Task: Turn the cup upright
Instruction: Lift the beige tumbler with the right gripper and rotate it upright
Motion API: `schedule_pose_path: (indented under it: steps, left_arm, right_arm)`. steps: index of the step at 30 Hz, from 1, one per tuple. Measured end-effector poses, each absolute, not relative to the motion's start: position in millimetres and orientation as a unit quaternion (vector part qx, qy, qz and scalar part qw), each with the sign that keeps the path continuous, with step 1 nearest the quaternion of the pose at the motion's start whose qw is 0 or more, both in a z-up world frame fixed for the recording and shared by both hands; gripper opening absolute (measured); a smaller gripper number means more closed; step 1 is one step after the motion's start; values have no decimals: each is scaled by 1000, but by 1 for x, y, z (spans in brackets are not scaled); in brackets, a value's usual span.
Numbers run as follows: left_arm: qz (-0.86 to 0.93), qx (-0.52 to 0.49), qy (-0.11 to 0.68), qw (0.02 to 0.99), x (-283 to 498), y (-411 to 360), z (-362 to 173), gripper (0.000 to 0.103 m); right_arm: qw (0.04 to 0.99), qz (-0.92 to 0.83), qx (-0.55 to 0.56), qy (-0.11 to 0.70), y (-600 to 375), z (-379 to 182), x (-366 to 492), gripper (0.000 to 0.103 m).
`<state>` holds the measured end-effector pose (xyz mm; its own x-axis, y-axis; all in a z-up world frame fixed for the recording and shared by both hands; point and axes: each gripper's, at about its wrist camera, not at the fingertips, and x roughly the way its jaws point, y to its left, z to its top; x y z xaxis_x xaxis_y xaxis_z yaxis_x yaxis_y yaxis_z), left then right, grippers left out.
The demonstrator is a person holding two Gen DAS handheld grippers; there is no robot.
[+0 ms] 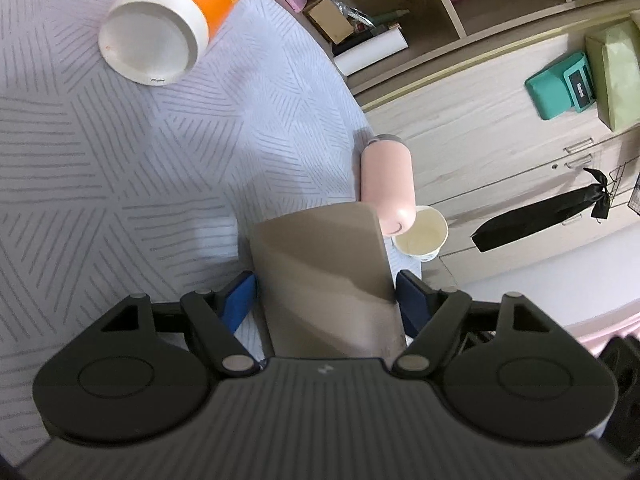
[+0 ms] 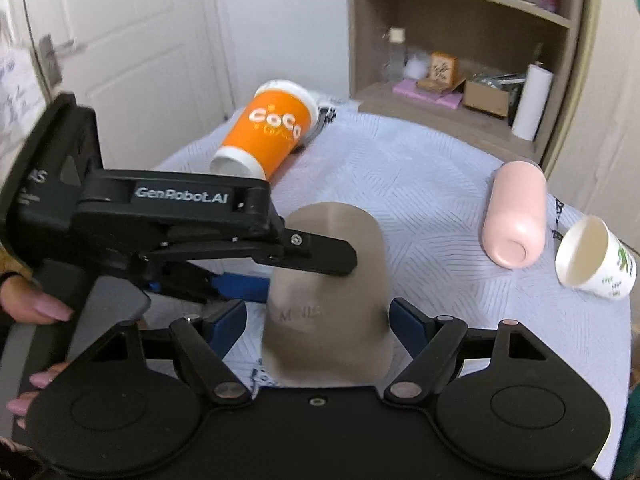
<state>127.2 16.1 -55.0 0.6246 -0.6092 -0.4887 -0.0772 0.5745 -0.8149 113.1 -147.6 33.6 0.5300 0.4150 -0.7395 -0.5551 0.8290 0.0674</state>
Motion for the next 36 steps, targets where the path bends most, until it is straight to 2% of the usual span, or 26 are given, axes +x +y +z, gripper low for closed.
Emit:
schedule_pose_path:
  steps: [5, 16, 19, 25, 29, 36]
  left_arm:
    - [-171, -415, 403, 798, 130, 14, -56, 83]
    - [-188, -400, 409, 799, 138, 7, -53, 80]
    - [-186, -400, 411, 798, 139, 4, -53, 80]
    - [-194, -398, 416, 794, 141, -4, -55, 79]
    - [-201, -375, 392, 815, 134, -9, -51, 79]
    - [-196, -277, 336, 878, 112, -26, -29, 78]
  right_arm:
    - [844, 295, -109, 434, -143, 29, 131, 83]
    - [787, 339, -127, 500, -138, 31, 168, 84]
    - [787, 334, -102, 509, -142, 26, 174, 86]
    - [795, 340, -89, 495, -156, 19, 165, 85]
    - [814, 335, -88, 467, -162, 16, 154, 85]
    - [850, 346, -75, 390, -174, 14, 129, 84]
